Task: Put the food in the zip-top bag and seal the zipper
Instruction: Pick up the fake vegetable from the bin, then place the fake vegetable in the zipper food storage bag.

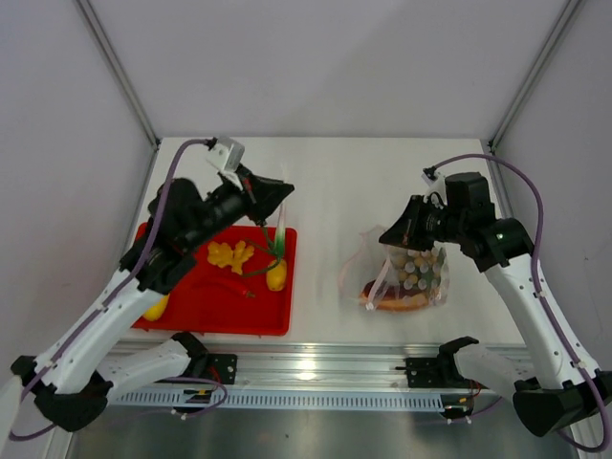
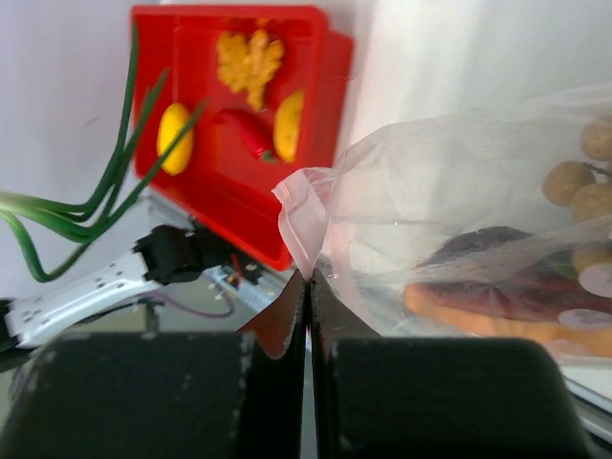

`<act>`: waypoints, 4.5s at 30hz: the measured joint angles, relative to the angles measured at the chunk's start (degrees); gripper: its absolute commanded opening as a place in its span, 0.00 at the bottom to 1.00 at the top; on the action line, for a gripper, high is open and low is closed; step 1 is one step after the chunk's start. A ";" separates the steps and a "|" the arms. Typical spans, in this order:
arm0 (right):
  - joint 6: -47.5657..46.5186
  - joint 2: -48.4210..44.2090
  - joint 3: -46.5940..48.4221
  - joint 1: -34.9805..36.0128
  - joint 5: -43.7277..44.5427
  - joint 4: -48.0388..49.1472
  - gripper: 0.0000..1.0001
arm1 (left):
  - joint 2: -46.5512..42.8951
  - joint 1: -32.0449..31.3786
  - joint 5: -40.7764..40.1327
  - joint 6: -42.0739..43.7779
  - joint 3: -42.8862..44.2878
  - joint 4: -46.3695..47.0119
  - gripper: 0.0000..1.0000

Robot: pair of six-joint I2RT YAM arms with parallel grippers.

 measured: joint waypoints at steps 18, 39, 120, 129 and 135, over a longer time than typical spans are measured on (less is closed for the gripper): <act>19.21 6.99 0.00 9.42 -12.63 15.17 0.00 | -11.19 -6.25 19.41 8.28 -23.80 42.86 0.01; 40.61 9.09 -2.45 7.17 -23.12 30.38 0.00 | -1.14 -7.58 32.68 16.90 -25.88 74.55 0.00; 42.82 7.26 -2.97 1.36 -28.30 32.57 0.00 | 7.67 -16.11 10.47 4.74 -35.50 62.38 0.01; 41.22 7.26 -2.05 1.25 -27.41 31.61 0.00 | 7.06 -16.26 -4.90 -10.01 -24.65 38.73 0.01; 33.70 7.32 0.44 1.14 -25.05 25.29 0.00 | 9.38 -15.69 -6.16 -17.29 -17.77 26.21 0.01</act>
